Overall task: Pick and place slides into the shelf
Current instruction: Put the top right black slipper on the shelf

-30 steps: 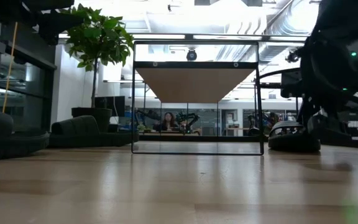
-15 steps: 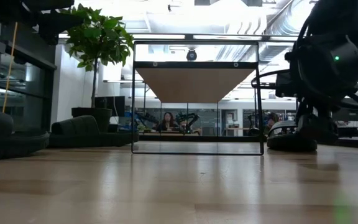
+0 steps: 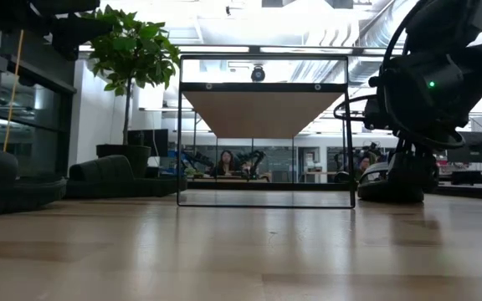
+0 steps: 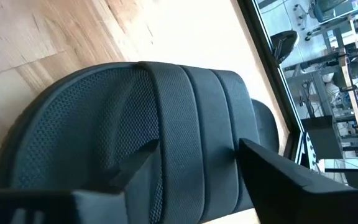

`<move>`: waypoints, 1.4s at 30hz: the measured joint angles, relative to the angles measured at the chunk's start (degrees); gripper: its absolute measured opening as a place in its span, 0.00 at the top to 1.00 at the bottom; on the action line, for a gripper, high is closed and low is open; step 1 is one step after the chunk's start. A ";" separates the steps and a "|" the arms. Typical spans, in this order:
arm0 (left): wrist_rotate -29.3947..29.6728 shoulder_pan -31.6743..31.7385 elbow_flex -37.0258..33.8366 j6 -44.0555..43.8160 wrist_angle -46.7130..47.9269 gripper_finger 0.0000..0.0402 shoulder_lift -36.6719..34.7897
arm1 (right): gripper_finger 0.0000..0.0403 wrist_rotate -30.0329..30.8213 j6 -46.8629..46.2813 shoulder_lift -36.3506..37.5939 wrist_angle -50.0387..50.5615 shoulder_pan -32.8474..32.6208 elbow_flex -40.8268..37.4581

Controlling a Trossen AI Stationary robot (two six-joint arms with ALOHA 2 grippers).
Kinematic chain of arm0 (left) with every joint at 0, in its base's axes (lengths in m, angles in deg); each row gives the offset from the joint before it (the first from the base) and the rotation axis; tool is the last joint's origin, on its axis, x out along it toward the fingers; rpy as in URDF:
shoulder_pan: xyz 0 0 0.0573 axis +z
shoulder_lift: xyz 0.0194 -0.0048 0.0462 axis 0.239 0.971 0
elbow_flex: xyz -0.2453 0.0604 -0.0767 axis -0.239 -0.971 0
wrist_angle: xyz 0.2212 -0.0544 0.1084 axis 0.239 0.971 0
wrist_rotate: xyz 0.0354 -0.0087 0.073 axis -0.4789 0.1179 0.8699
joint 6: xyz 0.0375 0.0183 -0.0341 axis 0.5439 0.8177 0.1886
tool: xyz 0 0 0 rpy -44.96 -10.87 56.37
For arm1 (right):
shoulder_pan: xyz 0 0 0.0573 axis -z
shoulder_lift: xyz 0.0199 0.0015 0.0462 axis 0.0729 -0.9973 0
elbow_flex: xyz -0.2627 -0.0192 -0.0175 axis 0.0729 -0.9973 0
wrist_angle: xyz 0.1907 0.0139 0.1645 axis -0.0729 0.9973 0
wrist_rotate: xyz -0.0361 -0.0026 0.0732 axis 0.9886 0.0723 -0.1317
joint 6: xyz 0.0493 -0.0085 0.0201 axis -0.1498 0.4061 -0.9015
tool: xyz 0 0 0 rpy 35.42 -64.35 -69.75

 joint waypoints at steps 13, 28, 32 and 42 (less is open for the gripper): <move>-0.02 -0.02 0.00 0.00 -0.02 0.41 0.00 | 0.82 -1.04 -0.58 0.02 -0.04 -0.02 0.00; -0.02 0.00 0.00 0.00 0.00 0.41 0.00 | 0.99 0.32 -4.90 0.56 2.07 -0.02 0.02; 0.38 0.00 0.00 0.00 0.02 0.41 0.02 | 1.00 0.44 -8.96 2.20 6.19 -0.02 0.00; 0.90 -0.02 0.00 0.00 0.29 0.41 0.02 | 1.00 2.33 -10.31 12.02 9.25 0.00 0.00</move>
